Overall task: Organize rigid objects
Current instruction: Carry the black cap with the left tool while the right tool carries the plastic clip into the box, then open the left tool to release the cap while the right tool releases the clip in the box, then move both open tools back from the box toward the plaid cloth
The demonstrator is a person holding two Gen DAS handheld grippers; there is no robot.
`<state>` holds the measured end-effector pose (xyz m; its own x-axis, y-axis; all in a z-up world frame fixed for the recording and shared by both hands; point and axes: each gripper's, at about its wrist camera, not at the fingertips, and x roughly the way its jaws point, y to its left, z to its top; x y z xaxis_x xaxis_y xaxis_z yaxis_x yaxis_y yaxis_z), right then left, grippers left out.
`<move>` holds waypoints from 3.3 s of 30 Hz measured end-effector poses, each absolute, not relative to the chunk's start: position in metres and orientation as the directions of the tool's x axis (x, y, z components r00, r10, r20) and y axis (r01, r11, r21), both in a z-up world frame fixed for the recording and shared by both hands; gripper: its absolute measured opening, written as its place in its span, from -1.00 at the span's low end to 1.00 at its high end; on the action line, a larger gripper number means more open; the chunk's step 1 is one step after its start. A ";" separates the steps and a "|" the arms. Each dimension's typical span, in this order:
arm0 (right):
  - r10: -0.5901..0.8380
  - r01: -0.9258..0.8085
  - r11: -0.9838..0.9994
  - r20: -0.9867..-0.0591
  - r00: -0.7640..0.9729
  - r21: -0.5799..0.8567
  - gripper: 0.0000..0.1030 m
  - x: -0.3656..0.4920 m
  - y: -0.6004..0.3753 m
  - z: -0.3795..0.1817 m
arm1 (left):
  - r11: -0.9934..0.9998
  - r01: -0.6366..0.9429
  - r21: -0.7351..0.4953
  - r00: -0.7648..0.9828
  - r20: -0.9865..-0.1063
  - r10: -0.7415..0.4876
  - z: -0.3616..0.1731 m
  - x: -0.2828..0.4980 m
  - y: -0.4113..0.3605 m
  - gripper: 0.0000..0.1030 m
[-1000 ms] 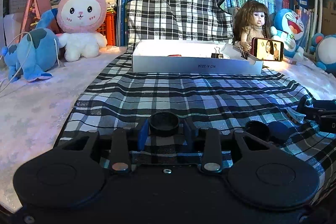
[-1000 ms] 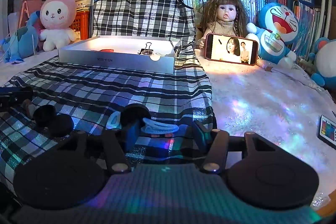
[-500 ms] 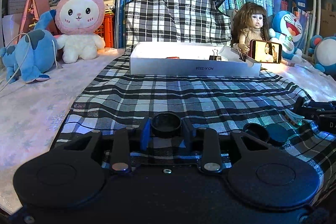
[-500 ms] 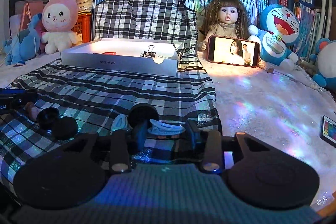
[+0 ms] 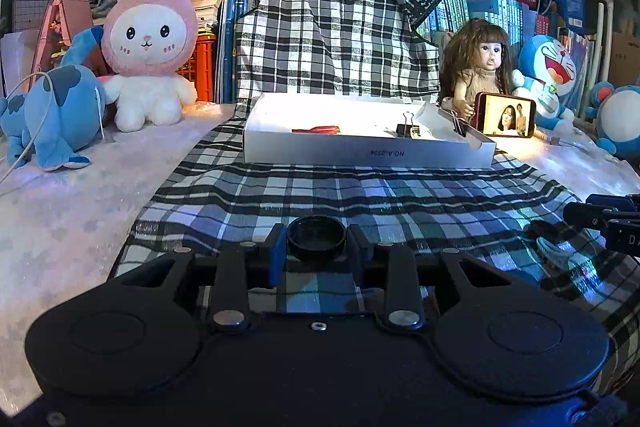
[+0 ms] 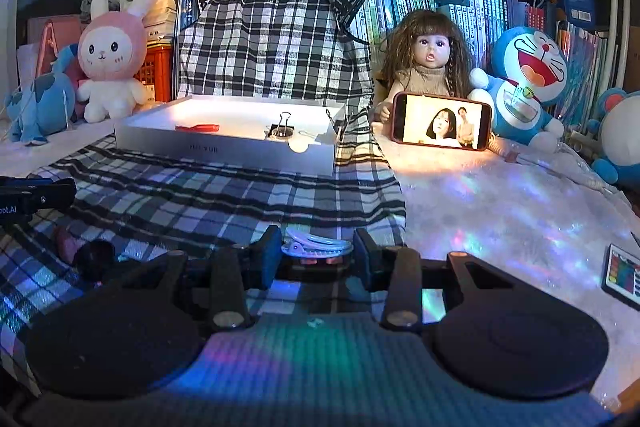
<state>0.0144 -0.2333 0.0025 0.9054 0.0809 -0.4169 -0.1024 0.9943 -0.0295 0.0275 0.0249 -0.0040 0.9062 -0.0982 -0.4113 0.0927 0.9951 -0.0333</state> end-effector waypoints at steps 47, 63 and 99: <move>0.147 -0.088 0.988 -0.616 0.774 0.126 -0.13 0.231 -0.194 0.015 | 0.992 0.092 -0.081 0.781 -0.612 -0.122 0.016 0.260 0.010 -0.41; 0.127 -0.076 0.991 -0.635 0.762 0.107 -0.13 0.258 -0.191 0.005 | 0.997 0.069 -0.038 0.778 -0.623 -0.078 0.008 0.299 0.004 -0.41; 0.107 -0.090 0.994 -0.617 0.780 0.058 0.23 0.285 -0.182 0.001 | 0.999 0.040 -0.012 0.826 -0.563 -0.040 0.000 0.314 -0.002 0.15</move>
<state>0.2855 -0.1824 0.0009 0.7796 0.1070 -0.6170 -0.0905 0.9942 0.0580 0.3141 -0.0017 0.0001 0.8257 -0.0403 -0.5627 0.0404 0.9991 -0.0122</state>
